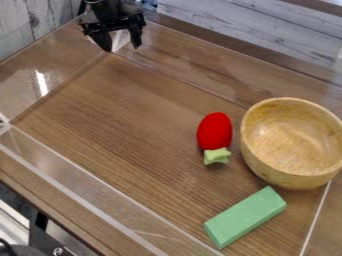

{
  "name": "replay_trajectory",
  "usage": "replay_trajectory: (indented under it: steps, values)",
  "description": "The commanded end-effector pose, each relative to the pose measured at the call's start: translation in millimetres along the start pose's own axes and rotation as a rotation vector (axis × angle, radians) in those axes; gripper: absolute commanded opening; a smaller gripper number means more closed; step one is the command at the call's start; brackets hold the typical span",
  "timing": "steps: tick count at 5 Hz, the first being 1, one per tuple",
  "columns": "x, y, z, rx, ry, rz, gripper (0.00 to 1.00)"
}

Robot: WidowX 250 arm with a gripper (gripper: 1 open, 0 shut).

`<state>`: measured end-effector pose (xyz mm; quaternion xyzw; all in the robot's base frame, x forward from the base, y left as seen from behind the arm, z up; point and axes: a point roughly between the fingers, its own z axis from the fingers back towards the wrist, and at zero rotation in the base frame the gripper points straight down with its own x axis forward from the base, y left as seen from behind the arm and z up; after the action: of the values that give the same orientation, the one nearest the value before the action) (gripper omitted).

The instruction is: Move the red object to the right side of the table

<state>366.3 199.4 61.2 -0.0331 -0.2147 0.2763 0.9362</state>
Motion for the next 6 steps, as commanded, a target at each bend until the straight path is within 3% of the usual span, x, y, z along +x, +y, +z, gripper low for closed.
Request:
replay_trajectory:
  steps: [1, 4, 5, 6]
  values:
    - [-2.5, -13, 11.9, -0.011, -0.008, -0.058, 1.00]
    - [-33.7, -34, 8.0, 0.024, 0.094, -0.042, 1.00]
    - [-45.9, -44, 16.8, 0.012, 0.114, -0.033, 1.00]
    - [-50.7, -49, 24.8, -0.007, 0.151, -0.073, 1.00]
